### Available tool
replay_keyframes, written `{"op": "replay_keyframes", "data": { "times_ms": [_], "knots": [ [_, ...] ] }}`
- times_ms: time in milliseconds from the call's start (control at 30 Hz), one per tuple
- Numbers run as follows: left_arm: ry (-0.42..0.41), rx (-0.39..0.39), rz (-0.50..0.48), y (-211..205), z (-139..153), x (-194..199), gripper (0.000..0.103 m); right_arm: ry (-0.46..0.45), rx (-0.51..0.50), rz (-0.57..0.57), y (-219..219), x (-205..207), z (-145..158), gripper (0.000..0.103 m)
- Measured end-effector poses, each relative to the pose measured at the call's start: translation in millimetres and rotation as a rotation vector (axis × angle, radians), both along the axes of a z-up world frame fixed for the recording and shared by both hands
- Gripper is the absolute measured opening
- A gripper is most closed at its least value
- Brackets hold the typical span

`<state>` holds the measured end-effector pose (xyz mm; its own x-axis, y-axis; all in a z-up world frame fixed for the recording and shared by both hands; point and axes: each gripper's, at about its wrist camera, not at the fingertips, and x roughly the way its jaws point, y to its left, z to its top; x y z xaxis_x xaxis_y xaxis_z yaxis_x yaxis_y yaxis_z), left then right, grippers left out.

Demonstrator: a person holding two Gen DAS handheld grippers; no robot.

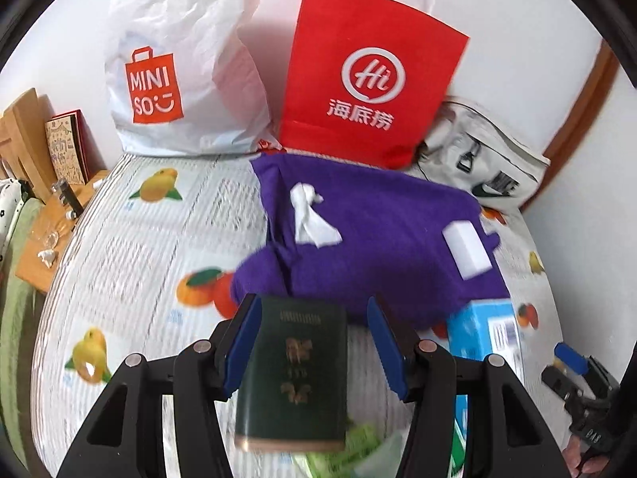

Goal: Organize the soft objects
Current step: 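Grasp the white tomato snack packet with the right gripper while the left approaches the mesh bag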

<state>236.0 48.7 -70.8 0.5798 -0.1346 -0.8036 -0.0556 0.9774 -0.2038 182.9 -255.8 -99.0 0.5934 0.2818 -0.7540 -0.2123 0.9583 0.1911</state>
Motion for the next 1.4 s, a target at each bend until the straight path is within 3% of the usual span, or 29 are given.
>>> {"op": "replay_keyframes", "data": {
  "times_ms": [167, 400, 633, 700, 767, 867, 900, 933, 967, 1000, 1200, 1400],
  "knots": [
    [-0.015, -0.002, -0.017, -4.1, -0.3, -32.0, 0.053, 0.019, 0.007, 0.029, -1.1, -48.4, -15.4, 0.073],
    [-0.013, -0.018, -0.016, -2.2, -19.9, -70.2, 0.055, 0.062, 0.032, 0.08, -1.0, -93.0, -64.5, 0.073],
    [0.02, -0.021, -0.008, 4.8, -44.9, -98.3, 0.055, 0.116, 0.024, 0.131, 9.7, -105.6, -102.3, 0.073],
    [0.033, -0.021, -0.008, 6.9, -50.6, -105.0, 0.055, 0.099, -0.005, 0.145, 16.6, -108.9, -107.7, 0.074],
    [0.041, -0.016, -0.005, 8.9, -54.6, -110.3, 0.055, 0.066, -0.028, 0.15, 22.4, -113.0, -109.6, 0.083],
    [0.051, -0.017, -0.007, 9.7, -58.5, -116.4, 0.055, 0.036, -0.043, 0.145, 29.0, -112.8, -112.1, 0.085],
    [0.055, -0.016, -0.009, 9.1, -59.5, -118.0, 0.055, 0.021, -0.054, 0.147, 30.9, -112.6, -112.2, 0.084],
    [0.057, -0.014, -0.014, 8.4, -60.3, -119.5, 0.055, 0.013, -0.062, 0.147, 31.8, -112.6, -111.9, 0.076],
    [0.058, -0.008, -0.018, 7.0, -61.5, -121.6, 0.055, 0.005, -0.068, 0.149, 31.9, -113.1, -111.3, 0.059],
    [0.059, -0.004, -0.021, 6.4, -62.2, -122.7, 0.055, 0.005, -0.073, 0.154, 30.8, -112.6, -110.7, 0.055],
    [0.067, -0.01, -0.042, 0.1, -69.9, -130.3, 0.055, -0.016, -0.086, 0.159, 22.7, -121.0, -107.1, 0.054],
    [0.068, -0.022, -0.081, -9.7, -73.2, -134.2, 0.055, -0.027, -0.026, 0.129, 9.7, -125.6, -96.6, 0.054]
  ]
}}
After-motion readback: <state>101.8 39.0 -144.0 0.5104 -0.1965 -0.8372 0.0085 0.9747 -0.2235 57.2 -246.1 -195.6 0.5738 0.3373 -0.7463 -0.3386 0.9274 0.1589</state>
